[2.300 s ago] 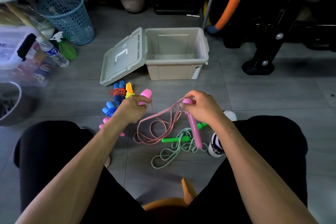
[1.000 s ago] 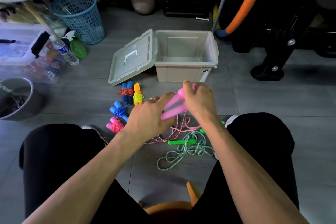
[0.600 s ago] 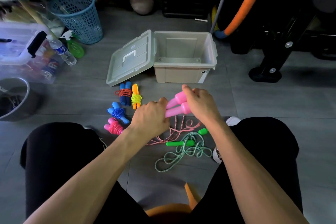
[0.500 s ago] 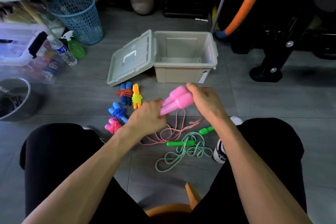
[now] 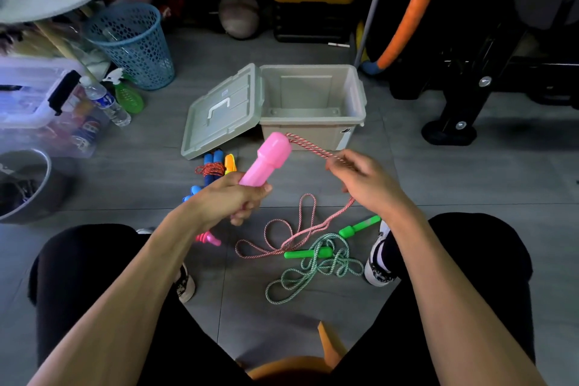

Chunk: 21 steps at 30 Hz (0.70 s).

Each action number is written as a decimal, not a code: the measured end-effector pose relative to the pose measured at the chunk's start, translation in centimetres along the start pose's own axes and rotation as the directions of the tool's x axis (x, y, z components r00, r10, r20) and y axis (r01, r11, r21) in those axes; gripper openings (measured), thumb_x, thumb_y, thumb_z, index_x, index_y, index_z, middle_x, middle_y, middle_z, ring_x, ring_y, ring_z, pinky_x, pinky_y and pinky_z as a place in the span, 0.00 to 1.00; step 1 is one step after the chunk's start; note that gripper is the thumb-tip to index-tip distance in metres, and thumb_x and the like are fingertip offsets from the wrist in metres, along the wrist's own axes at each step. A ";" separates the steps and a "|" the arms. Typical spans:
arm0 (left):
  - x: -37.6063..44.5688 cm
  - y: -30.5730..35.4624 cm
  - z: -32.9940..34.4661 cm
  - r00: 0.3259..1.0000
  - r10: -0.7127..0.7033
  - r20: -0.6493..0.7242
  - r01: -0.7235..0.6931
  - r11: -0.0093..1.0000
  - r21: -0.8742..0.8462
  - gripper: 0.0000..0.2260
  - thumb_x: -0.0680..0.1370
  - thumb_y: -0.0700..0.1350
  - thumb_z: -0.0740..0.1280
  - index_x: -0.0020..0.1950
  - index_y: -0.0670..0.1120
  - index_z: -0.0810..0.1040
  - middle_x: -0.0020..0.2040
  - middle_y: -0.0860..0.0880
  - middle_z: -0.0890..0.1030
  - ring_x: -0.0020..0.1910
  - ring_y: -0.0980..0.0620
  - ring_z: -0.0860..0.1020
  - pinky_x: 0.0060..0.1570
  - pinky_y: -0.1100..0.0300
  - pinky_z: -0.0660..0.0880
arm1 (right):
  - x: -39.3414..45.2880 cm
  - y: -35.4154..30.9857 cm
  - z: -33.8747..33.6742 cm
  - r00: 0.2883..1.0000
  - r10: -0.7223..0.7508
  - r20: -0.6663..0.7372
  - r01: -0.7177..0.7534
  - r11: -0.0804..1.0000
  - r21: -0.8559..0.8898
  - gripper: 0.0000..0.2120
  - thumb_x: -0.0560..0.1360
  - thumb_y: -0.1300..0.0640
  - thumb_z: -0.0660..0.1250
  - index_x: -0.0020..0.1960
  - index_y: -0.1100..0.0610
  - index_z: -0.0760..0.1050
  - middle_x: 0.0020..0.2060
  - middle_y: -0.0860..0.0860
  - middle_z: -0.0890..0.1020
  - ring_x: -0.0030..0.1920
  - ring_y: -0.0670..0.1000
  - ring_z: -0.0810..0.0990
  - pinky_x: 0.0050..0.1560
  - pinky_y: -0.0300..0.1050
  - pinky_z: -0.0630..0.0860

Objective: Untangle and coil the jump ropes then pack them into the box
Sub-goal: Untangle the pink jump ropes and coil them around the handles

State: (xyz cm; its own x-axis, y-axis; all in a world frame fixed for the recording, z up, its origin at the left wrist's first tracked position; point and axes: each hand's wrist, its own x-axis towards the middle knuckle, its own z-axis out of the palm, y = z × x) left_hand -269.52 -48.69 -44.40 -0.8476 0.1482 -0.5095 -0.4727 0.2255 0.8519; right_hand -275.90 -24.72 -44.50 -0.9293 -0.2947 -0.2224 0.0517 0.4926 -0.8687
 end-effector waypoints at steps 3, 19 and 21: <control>-0.3 0.0 -0.2 0.999 0.029 0.025 -0.034 0.978 0.206 0.10 0.80 0.44 0.65 0.43 0.42 0.69 0.27 0.47 0.67 0.24 0.51 0.64 0.25 0.63 0.65 | 0.0 0.1 0.2 0.999 -0.040 -0.018 0.039 0.999 -0.027 0.12 0.81 0.48 0.62 0.44 0.54 0.78 0.41 0.61 0.78 0.37 0.51 0.74 0.42 0.49 0.73; 1.5 0.6 1.4 0.991 -0.034 -0.127 -0.048 0.805 -0.591 0.09 0.79 0.45 0.65 0.41 0.48 0.68 0.30 0.52 0.65 0.23 0.57 0.59 0.23 0.66 0.56 | 0.7 -0.7 4.1 1.000 -0.026 0.000 0.026 0.977 0.213 0.16 0.83 0.55 0.56 0.38 0.54 0.74 0.25 0.45 0.65 0.24 0.43 0.62 0.27 0.37 0.59; 1.9 0.6 0.8 0.983 -0.057 -0.175 -0.077 0.734 -0.674 0.09 0.80 0.47 0.64 0.41 0.49 0.68 0.30 0.53 0.65 0.22 0.57 0.60 0.21 0.66 0.58 | 0.3 -0.5 4.8 0.997 -0.070 0.014 0.070 0.997 -0.014 0.16 0.83 0.53 0.55 0.41 0.54 0.74 0.26 0.46 0.68 0.25 0.44 0.65 0.27 0.37 0.61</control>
State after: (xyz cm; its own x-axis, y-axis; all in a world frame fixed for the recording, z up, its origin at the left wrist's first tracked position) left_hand -271.20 -47.46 -44.96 -0.8482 -0.0357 -0.5285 -0.4443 -0.4953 0.7465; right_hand -274.46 -28.98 -46.29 -0.9255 -0.3399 -0.1674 -0.0186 0.4821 -0.8759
